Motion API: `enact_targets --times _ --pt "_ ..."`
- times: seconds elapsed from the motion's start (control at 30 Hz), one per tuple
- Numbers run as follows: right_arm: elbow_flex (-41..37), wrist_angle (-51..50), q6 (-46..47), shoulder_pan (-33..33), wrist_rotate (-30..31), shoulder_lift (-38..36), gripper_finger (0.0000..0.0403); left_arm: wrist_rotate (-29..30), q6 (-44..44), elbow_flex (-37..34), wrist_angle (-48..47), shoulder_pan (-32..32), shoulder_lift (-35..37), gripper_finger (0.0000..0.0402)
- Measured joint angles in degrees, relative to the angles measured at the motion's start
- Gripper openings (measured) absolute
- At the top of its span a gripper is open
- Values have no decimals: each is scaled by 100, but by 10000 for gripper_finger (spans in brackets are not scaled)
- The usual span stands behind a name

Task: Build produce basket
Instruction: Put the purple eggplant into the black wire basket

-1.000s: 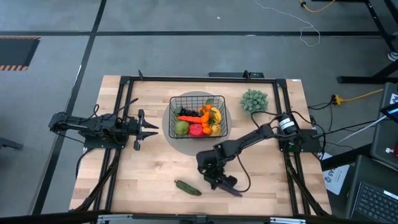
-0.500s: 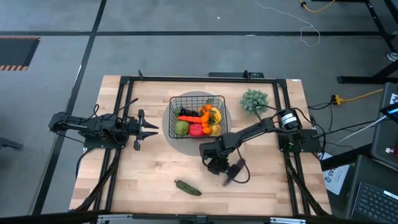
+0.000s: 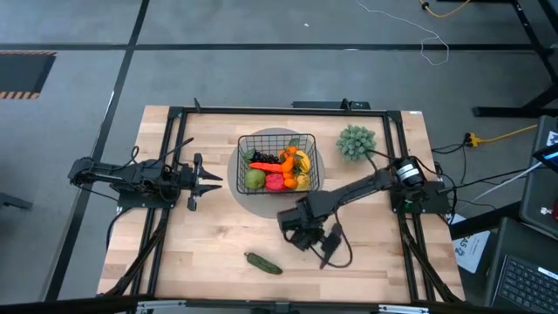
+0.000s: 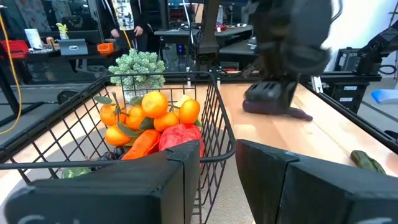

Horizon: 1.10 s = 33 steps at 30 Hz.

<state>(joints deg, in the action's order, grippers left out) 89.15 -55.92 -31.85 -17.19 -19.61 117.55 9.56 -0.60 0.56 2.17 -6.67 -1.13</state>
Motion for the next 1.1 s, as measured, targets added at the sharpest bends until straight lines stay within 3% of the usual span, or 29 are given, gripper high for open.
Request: enact_targets --times 0.1,0.3,0.43,0.73,1.1 --pt "228 -666 420 -217 -21 -12 2 0 2 0 0 2 2 94" --pt "413 -2577 2033 -445 755 -12 13 -2 26 0 0 2 0 94" --pt "413 -3451 2615 -506 776 -12 13 0 35 -1 1 2 0 94" --pt "20 -2530 2479 -835 -557 -23 6 -2 19 0 0 1 0 94" --pt "-1122 -722 2259 -907 -399 -17 1 1 0 0 0 2 0 94"
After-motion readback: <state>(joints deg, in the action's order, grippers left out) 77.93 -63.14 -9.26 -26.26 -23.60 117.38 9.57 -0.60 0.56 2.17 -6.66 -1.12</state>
